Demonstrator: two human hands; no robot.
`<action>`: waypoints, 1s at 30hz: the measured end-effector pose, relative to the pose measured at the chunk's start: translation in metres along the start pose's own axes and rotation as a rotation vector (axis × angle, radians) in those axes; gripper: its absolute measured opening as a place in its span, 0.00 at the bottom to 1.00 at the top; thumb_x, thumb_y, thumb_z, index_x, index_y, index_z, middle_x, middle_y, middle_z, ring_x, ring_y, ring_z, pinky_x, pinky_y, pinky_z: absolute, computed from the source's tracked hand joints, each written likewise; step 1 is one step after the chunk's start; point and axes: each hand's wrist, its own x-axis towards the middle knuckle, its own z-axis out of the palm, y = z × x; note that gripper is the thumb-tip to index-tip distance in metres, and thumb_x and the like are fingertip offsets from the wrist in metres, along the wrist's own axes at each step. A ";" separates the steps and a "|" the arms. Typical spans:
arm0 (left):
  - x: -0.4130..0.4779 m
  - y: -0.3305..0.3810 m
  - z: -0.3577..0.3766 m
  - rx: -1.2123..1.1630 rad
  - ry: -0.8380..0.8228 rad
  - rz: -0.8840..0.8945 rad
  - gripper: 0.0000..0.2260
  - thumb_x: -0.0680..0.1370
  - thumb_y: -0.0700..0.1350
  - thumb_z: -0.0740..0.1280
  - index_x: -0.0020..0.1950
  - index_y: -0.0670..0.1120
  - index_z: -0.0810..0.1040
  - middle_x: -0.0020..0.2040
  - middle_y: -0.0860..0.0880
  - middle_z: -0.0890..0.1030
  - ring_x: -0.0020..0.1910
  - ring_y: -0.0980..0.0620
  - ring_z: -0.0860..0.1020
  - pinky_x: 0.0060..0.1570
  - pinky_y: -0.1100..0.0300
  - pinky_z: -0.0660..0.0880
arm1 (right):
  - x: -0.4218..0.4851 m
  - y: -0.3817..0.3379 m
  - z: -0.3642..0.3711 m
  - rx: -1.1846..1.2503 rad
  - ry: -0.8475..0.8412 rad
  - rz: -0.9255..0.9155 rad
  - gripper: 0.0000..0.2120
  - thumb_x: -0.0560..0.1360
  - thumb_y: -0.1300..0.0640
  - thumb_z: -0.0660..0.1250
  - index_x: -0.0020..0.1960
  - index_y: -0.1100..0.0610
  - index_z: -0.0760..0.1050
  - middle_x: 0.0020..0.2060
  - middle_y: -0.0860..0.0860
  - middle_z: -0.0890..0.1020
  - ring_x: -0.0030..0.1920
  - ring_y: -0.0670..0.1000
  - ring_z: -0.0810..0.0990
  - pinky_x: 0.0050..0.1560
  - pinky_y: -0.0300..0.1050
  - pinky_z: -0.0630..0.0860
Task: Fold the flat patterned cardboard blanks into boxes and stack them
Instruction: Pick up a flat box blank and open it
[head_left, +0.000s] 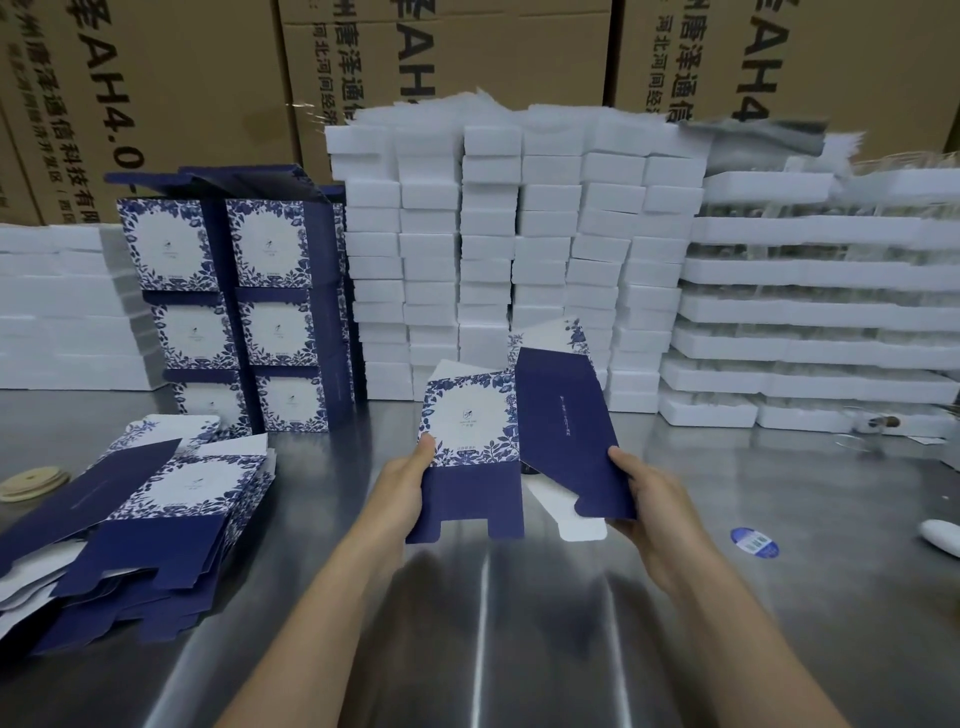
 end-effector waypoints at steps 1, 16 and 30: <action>0.000 0.000 -0.001 -0.011 -0.005 0.001 0.22 0.86 0.59 0.61 0.55 0.45 0.88 0.51 0.44 0.89 0.43 0.50 0.85 0.37 0.60 0.74 | 0.000 0.000 0.000 0.012 -0.018 0.012 0.13 0.83 0.53 0.67 0.60 0.58 0.85 0.53 0.55 0.89 0.48 0.54 0.88 0.43 0.44 0.82; -0.007 0.007 0.000 -0.057 -0.008 -0.080 0.19 0.84 0.59 0.66 0.49 0.47 0.89 0.46 0.46 0.89 0.36 0.52 0.85 0.29 0.68 0.72 | 0.001 0.001 -0.003 0.041 -0.115 0.070 0.16 0.85 0.48 0.65 0.63 0.57 0.84 0.56 0.53 0.89 0.51 0.54 0.89 0.39 0.46 0.84; -0.016 0.011 -0.002 -0.216 -0.108 -0.119 0.19 0.85 0.55 0.64 0.59 0.43 0.87 0.57 0.41 0.88 0.51 0.43 0.88 0.40 0.56 0.83 | -0.007 -0.002 0.000 0.028 -0.181 0.131 0.18 0.81 0.44 0.70 0.63 0.54 0.86 0.57 0.55 0.88 0.53 0.58 0.89 0.35 0.50 0.83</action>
